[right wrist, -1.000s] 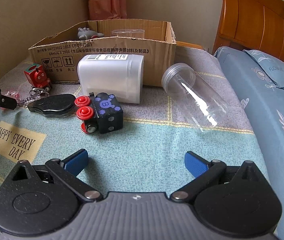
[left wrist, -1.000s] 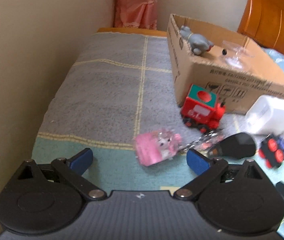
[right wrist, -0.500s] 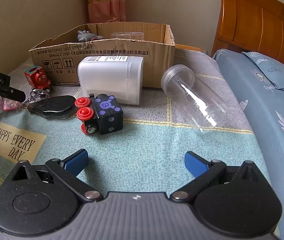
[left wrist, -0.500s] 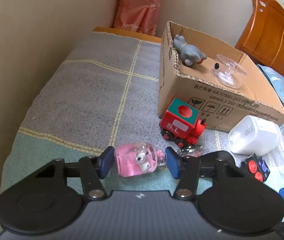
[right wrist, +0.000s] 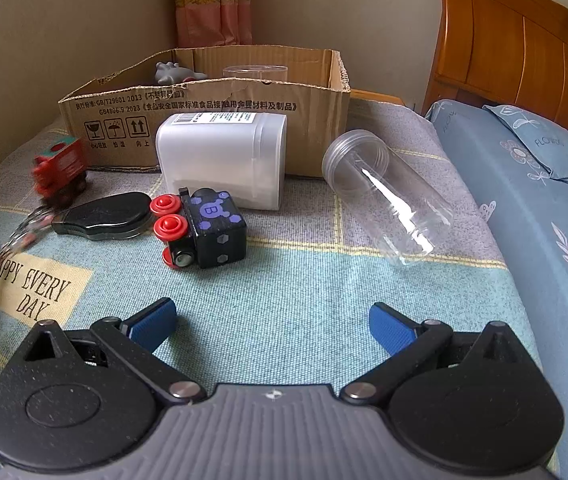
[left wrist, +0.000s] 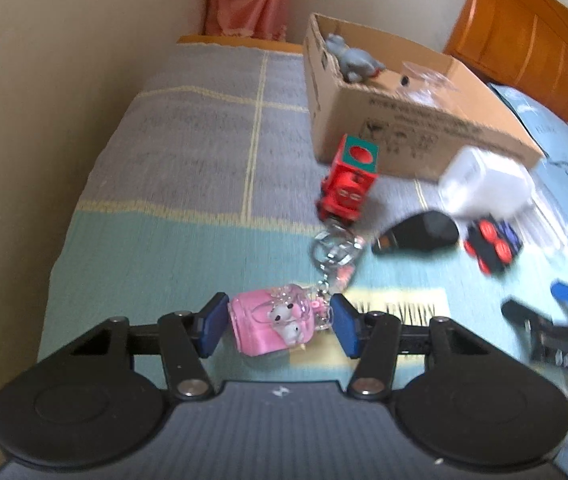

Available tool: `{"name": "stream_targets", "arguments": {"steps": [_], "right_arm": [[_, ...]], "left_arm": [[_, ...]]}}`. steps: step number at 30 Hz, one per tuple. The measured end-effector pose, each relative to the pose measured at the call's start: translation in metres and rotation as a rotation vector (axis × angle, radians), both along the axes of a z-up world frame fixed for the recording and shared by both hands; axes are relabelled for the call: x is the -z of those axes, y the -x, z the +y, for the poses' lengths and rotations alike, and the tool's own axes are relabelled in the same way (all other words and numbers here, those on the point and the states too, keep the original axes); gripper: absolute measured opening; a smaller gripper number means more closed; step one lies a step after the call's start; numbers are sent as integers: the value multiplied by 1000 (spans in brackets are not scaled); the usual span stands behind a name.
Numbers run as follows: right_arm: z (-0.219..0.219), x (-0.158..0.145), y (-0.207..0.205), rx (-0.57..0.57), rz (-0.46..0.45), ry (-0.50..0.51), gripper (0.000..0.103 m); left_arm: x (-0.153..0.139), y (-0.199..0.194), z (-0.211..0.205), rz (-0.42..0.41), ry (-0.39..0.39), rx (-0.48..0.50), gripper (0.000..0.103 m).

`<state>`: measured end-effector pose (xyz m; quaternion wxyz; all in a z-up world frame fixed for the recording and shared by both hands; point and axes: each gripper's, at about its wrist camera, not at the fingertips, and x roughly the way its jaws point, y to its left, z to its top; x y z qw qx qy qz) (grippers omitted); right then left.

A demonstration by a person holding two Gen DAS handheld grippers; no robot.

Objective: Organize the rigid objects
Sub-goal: 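Close the left tool on the pink keychain toy while the right tool moves to the red train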

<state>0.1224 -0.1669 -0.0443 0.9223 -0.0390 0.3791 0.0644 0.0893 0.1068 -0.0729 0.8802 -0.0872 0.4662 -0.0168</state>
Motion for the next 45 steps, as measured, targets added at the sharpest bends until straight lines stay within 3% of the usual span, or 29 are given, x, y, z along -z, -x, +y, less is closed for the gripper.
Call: {"name": "stream_targets", "arguments": {"steps": [7, 18, 25, 30, 35, 40, 45], "right_arm": [[0, 0, 0, -4, 6, 1, 103], [8, -3, 3, -69, 48, 12, 103], [25, -5, 10, -228, 53, 21, 103], [48, -9, 12, -399, 76, 44, 103], [79, -25, 13, -573, 2, 70, 103], [105, -39, -4, -691, -55, 78, 95], [130, -44, -26, -794, -71, 62, 90]], "left_arm": [[-4, 24, 4, 11, -34, 53, 54], [-1, 25, 3, -1, -37, -26, 54], [-2, 30, 9, -14, -38, 26, 54], [-3, 35, 13, -29, -106, 75, 55], [-1, 35, 18, -34, -85, 20, 61], [-1, 35, 23, -43, -37, 5, 52], [-1, 37, 29, -46, -5, -8, 52]]}}
